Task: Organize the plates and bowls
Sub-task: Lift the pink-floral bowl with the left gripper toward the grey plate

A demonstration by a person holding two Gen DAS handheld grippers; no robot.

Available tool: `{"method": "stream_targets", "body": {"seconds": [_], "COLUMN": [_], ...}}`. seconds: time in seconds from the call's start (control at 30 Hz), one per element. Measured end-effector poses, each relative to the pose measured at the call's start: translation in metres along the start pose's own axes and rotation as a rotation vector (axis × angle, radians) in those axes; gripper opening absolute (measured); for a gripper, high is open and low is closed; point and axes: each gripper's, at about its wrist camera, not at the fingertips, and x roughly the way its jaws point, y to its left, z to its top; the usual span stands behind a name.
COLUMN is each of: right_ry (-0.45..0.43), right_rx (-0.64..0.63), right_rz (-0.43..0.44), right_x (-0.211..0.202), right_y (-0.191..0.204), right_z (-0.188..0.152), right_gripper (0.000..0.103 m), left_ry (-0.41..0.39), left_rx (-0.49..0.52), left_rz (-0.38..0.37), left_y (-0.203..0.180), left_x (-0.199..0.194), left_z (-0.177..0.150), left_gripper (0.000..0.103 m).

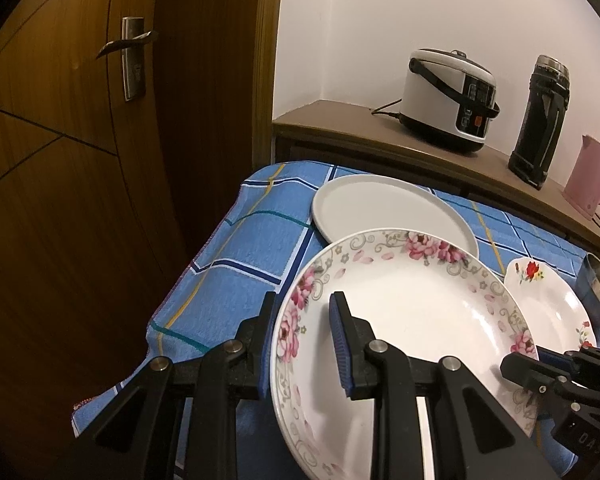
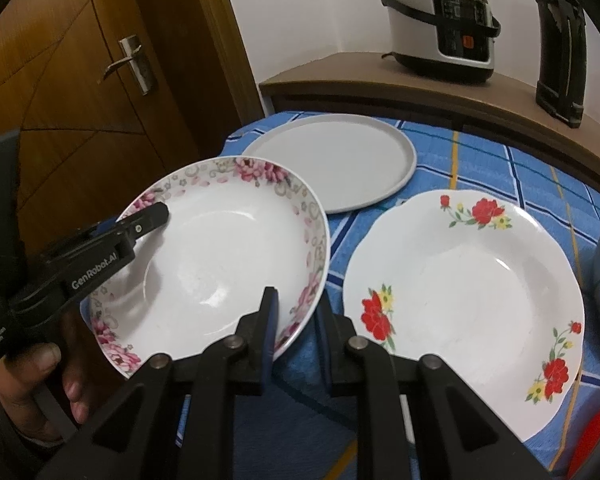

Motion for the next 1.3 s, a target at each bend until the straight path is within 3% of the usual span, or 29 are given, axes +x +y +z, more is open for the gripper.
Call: {"method": "stream_targets", "body": {"seconds": [1.3], "right_ry": [-0.093], "right_rx": [-0.016], "right_rz": [-0.048], "right_x": [-0.008], "right_y": [-0.010], "right_z": [0.039], "right_gripper": [0.018], "left_ry": [-0.078], "left_rx": [0.005], "left_rz": [-0.015], "left_y": [-0.014], "left_x": [0.004], "left_z": [0.042], "left_gripper": [0.028]}}
